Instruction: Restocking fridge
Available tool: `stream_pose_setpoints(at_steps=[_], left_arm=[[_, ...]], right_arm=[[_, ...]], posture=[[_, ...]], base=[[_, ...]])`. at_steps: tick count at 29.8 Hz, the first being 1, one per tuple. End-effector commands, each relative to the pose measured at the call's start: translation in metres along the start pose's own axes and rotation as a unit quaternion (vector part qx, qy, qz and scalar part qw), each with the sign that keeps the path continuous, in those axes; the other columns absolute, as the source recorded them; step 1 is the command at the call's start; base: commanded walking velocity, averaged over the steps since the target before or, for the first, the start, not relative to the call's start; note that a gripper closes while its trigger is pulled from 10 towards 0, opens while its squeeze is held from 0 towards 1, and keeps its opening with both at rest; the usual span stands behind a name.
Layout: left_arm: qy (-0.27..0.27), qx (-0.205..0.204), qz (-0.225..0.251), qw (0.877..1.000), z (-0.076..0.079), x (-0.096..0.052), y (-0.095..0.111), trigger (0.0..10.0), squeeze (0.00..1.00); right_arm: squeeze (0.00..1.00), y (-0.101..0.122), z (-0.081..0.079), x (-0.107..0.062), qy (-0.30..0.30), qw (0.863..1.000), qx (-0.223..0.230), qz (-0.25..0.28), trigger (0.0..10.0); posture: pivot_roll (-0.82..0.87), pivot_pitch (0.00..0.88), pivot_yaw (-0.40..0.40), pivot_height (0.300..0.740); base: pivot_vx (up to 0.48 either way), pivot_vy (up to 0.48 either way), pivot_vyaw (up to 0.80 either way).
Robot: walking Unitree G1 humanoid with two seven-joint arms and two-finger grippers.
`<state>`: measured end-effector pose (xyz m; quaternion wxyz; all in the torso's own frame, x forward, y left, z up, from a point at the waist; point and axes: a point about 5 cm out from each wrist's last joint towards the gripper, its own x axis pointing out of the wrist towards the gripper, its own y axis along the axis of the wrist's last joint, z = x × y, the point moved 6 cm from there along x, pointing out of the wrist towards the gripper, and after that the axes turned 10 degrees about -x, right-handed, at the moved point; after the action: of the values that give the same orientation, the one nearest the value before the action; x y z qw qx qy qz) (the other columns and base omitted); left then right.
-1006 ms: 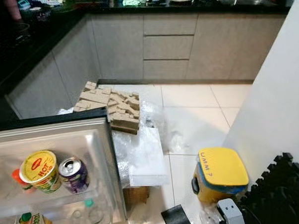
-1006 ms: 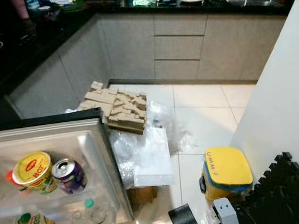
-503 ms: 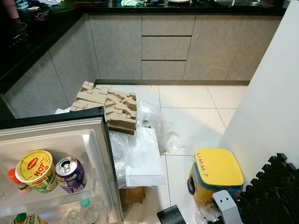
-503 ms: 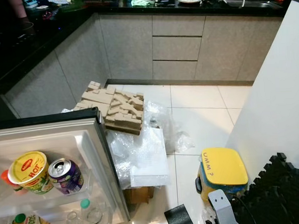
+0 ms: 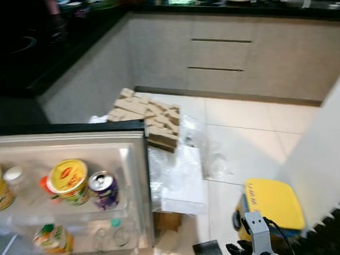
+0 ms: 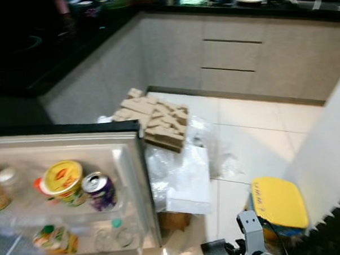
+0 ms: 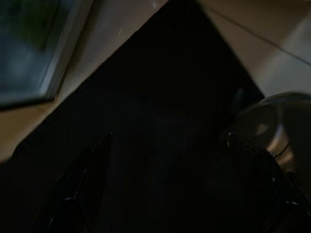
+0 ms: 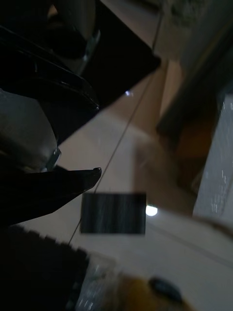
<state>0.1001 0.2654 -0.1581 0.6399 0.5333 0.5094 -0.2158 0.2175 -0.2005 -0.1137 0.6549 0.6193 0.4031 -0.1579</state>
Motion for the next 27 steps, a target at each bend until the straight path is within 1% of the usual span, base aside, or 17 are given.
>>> stream_pose_setpoints(at_steps=[1, 4, 5, 8, 11, 12, 13, 19, 23, 27], left_arm=[[-0.01, 0.007, 0.0, 1.0, 0.008, 0.0, -0.001, 10.0, 0.0], [-0.01, 0.008, -0.001, 1.0, 0.008, 0.0, -0.002, 10.0, 0.0], [-0.018, -0.01, 0.005, 1.0, 0.01, 0.0, 0.0, 10.0, 0.0], [-0.026, -0.023, 0.012, 0.999, 0.012, 0.0, 0.002, 10.0, 0.0], [-0.049, -0.048, 0.025, 0.997, 0.018, 0.0, 0.011, 10.0, 0.0], [-0.059, -0.054, 0.032, 0.996, 0.022, 0.001, 0.016, 10.0, 0.0], [-0.071, -0.063, 0.046, 0.994, 0.027, 0.002, 0.026, 10.0, 0.0], [-0.081, -0.066, 0.068, 0.992, 0.032, 0.003, 0.044, 10.0, 0.0], [-0.088, -0.071, 0.075, 0.991, 0.034, 0.003, 0.051, 10.0, 0.0], [-0.105, -0.078, 0.082, 0.988, 0.039, 0.003, 0.055, 10.0, 0.0]], right_arm=[[0.0, -0.018, -0.003, -0.004, 0.001, 1.0, 0.017, -0.026, 10.0], [0.0, -0.023, -0.003, -0.005, -0.003, 0.999, 0.014, -0.035, 10.0], [0.0, -0.028, -0.005, -0.006, 0.001, 0.999, 0.013, -0.043, 10.0], [0.0, -0.032, -0.007, -0.007, 0.003, 0.999, 0.012, -0.048, 10.0], [0.0, -0.033, -0.008, -0.007, 0.007, 0.999, 0.007, -0.048, 10.0], [0.0, -0.032, -0.009, -0.007, 0.013, 0.999, 0.004, -0.045, 10.0], [0.0, -0.03, -0.01, -0.008, 0.021, 0.999, -0.003, -0.042, 10.0], [0.0, -0.032, -0.012, -0.008, 0.028, 0.999, 0.003, -0.042, 10.0], [0.0, -0.035, -0.012, -0.009, 0.024, 0.999, 0.007, -0.045, 10.0], [0.0, -0.038, -0.011, -0.01, 0.014, 0.999, 0.018, -0.049, 10.0]], posture=[[-0.03, 0.0, -0.015, 0.74], [-0.03, 0.0, -0.015, 0.74], [-0.03, 0.0, -0.016, 0.74], [-0.03, 0.0, -0.017, 0.74], [-0.03, 0.0, -0.017, 0.74], [-0.03, 0.0, -0.017, 0.74], [-0.03, 0.0, -0.017, 0.74], [-0.04, 0.0, -0.016, 0.74], [-0.04, 0.0, -0.012, 0.74], [-0.04, 0.0, -0.012, 0.74]], base=[[0.0, 0.0, 0.0], [0.0, 0.0, 0.0], [0.0, 0.0, 0.0], [0.0, 0.0, 0.0], [0.0, 0.0, 0.0], [0.0, 0.0, 0.76], [0.0, 0.0, 0.79], [0.0, 0.0, 0.79], [0.0, 0.0, 0.77], [0.0, 0.0, 0.0]])
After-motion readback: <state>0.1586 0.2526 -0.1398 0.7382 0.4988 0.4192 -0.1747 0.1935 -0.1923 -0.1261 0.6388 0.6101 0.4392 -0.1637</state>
